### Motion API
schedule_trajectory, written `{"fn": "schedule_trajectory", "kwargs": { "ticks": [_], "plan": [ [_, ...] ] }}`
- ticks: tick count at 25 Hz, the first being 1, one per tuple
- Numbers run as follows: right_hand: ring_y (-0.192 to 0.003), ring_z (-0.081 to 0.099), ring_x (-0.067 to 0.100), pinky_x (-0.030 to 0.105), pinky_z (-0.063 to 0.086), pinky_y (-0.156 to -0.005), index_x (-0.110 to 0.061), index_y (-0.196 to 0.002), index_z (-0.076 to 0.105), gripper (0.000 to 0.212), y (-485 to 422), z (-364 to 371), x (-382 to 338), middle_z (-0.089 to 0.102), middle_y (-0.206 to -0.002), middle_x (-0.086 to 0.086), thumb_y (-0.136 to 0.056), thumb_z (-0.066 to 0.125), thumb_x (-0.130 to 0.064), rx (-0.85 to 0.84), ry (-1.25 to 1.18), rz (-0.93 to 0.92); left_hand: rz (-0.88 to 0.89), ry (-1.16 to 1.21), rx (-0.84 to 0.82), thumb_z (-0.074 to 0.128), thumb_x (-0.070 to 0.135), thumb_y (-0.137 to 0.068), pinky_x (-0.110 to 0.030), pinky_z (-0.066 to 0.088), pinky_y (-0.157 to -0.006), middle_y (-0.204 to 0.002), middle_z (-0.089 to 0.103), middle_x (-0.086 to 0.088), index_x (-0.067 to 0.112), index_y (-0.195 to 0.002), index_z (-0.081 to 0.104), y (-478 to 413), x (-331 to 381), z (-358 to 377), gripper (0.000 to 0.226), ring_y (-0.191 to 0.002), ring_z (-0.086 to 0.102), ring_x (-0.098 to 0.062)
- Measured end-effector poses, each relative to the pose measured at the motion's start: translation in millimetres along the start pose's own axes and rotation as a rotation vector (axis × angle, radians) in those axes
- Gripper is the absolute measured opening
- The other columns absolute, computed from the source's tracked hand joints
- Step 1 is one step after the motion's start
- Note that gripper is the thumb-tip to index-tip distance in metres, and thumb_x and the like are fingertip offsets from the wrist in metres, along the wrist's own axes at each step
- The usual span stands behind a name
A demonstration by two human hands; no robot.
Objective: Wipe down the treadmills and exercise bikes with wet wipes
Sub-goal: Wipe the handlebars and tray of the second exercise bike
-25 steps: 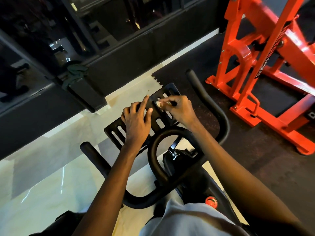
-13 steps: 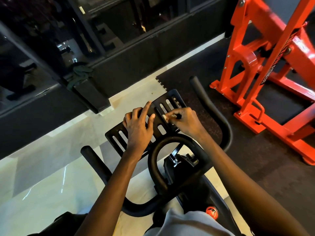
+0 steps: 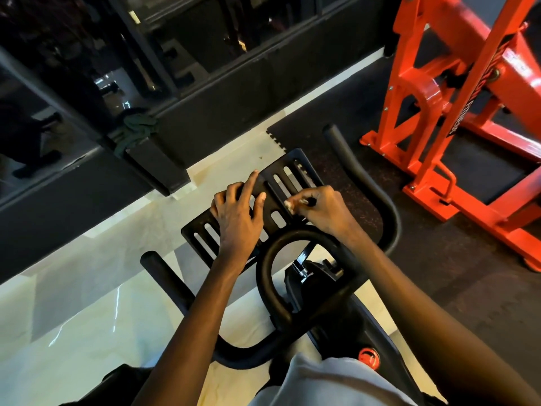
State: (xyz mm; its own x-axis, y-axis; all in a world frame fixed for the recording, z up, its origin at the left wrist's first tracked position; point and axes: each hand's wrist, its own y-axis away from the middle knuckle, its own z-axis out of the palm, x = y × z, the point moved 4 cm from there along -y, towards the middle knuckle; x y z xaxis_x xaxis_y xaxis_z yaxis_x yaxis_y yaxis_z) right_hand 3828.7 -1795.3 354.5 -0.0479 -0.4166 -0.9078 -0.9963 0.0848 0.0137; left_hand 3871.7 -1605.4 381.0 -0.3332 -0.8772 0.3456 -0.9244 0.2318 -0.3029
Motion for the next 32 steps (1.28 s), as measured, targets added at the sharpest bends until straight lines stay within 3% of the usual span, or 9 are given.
{"fn": "schedule_trajectory", "kwargs": {
  "ticks": [4,8,14,18,22,26,32],
  "plan": [
    [-0.09,0.064,-0.01,0.005,0.048,-0.078,-0.024,-0.109,0.076,0.018,-13,6,-10,0.072,-0.103,-0.014,-0.094,0.069,-0.015,0.098,-0.03,-0.078,-0.003,0.0,-0.011,0.05,0.044,-0.103,-0.046,0.035,-0.103,-0.135,0.052,-0.007,0.036,-0.151,0.044,0,1,-2,0.049,-0.121,0.043,-0.027],
    [-0.092,0.065,-0.008,0.015,0.051,-0.088,-0.022,-0.1,0.077,0.012,-3,-7,12,0.074,-0.097,-0.015,-0.089,0.076,-0.026,-0.131,0.018,0.03,-0.065,0.048,-0.029,0.053,0.045,-0.101,-0.05,0.031,-0.107,-0.139,0.051,-0.005,0.039,-0.148,0.046,-2,3,-3,0.048,-0.127,0.038,-0.028],
    [-0.095,0.065,0.0,0.024,0.054,-0.09,-0.02,-0.102,0.076,0.013,-6,-12,3,0.072,-0.099,-0.009,-0.09,0.074,-0.024,-0.241,0.242,-0.023,-0.061,0.062,0.019,0.056,0.05,-0.099,-0.047,0.032,-0.103,-0.129,0.055,-0.003,0.04,-0.147,0.049,0,5,-3,0.049,-0.117,0.041,-0.024],
    [-0.089,0.061,-0.007,0.006,0.049,-0.081,-0.022,-0.107,0.074,0.014,-8,-11,3,0.068,-0.1,-0.015,-0.093,0.071,-0.023,-0.023,0.12,-0.025,-0.043,0.044,0.036,0.056,0.051,-0.099,-0.044,0.033,-0.099,-0.127,0.055,-0.003,0.041,-0.147,0.048,0,5,-1,0.049,-0.113,0.041,-0.022],
    [-0.102,0.065,-0.001,0.02,0.054,-0.093,-0.022,-0.114,0.073,0.025,-11,-1,14,0.072,-0.108,-0.01,-0.09,0.073,-0.015,0.0,0.019,-0.025,-0.038,0.047,0.041,0.057,0.05,-0.099,-0.044,0.032,-0.099,-0.128,0.055,-0.002,0.041,-0.146,0.049,0,4,-1,0.049,-0.115,0.041,-0.023],
    [-0.096,0.064,-0.005,0.008,0.048,-0.084,-0.022,-0.106,0.077,0.017,-15,1,-3,0.073,-0.104,-0.014,-0.09,0.074,-0.015,0.095,-0.064,-0.107,-0.031,0.083,0.04,0.059,0.048,-0.098,-0.04,0.029,-0.098,-0.132,0.056,-0.001,0.037,-0.145,0.052,0,4,-1,0.049,-0.118,0.04,-0.023],
    [-0.098,0.062,0.001,0.008,0.048,-0.084,-0.022,-0.111,0.077,0.02,-49,7,-32,0.07,-0.112,-0.006,-0.095,0.068,-0.014,0.314,0.013,-0.152,-0.005,0.091,0.068,0.06,0.047,-0.098,-0.036,0.032,-0.094,-0.13,0.057,0.001,0.034,-0.145,0.053,1,2,0,0.049,-0.113,0.039,-0.019]
  ]
}}
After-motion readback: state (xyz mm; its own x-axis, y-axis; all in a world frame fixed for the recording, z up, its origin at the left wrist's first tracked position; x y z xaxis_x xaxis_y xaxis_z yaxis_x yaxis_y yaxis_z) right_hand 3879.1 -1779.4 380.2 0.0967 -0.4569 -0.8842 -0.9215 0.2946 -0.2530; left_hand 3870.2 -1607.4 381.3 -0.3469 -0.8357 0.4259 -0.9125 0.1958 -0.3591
